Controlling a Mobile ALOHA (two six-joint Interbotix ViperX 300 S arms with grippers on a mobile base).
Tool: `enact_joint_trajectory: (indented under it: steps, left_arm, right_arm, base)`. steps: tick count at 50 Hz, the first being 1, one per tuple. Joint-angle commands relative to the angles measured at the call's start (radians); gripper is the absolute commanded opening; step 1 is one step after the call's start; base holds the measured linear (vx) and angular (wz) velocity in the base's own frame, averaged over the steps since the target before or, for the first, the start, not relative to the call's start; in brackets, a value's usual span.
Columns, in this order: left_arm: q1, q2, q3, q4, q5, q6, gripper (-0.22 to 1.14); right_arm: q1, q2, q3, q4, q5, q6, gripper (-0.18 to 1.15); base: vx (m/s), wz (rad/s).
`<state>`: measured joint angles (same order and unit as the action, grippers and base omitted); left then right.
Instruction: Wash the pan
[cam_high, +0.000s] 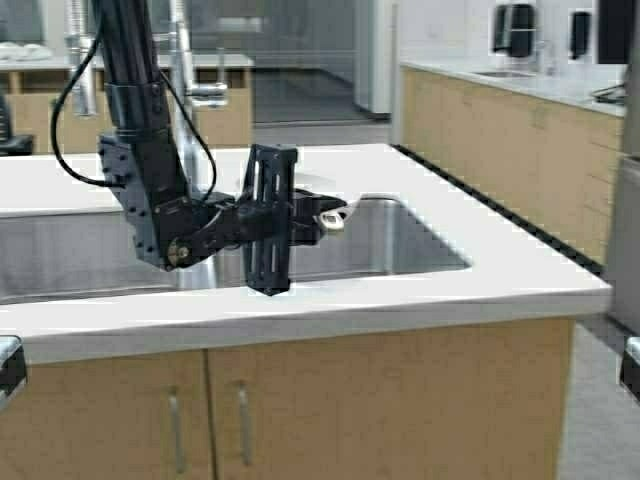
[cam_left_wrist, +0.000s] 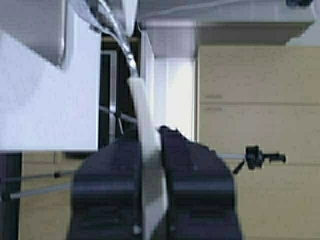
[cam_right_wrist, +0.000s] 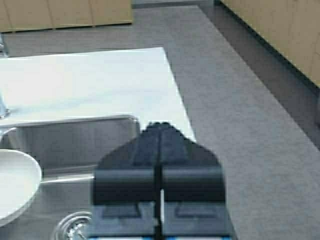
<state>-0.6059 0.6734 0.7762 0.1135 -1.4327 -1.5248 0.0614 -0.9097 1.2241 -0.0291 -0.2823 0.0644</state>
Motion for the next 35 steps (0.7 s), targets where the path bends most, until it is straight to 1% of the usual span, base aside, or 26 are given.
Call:
enact_joint_trajectory:
  steps: [1, 10, 16, 20, 25, 30, 35]
  left_arm:
    - [0.044, -0.038, 0.017, 0.012, -0.020, 0.015, 0.02]
    - [0.087, -0.043, 0.044, 0.063, -0.025, 0.011, 0.02]
    - [0.115, -0.025, 0.035, 0.106, -0.023, 0.009, 0.02]
    - [0.146, -0.002, 0.012, 0.179, -0.025, -0.006, 0.02]
    - [0.187, 0.026, -0.021, 0.270, -0.025, -0.074, 0.02]
    - [0.209, 0.051, -0.055, 0.318, -0.023, -0.135, 0.02]
    - [0.222, 0.063, -0.100, 0.365, -0.023, -0.147, 0.02]
  right_arm:
    - [0.002, -0.009, -0.015, 0.000, -0.011, 0.003, 0.06]
    - [0.002, -0.026, 0.002, 0.000, -0.011, 0.002, 0.06]
    - [0.000, -0.026, 0.005, 0.000, -0.011, 0.002, 0.06]
    - [0.002, -0.026, 0.002, 0.000, -0.011, 0.002, 0.06]
    - [0.000, -0.026, 0.014, 0.000, -0.011, 0.002, 0.06]
    - [0.000, -0.026, 0.020, 0.003, -0.011, 0.002, 0.06]
    - [0.000, -0.029, 0.017, 0.003, -0.011, 0.000, 0.06]
  base:
    - [0.10, 0.35]
    - [0.11, 0.39]
    - [0.12, 0.38]
    - [0.12, 0.31]
    - [0.12, 0.26]
    - [0.12, 0.23]
    - [0.10, 0.18]
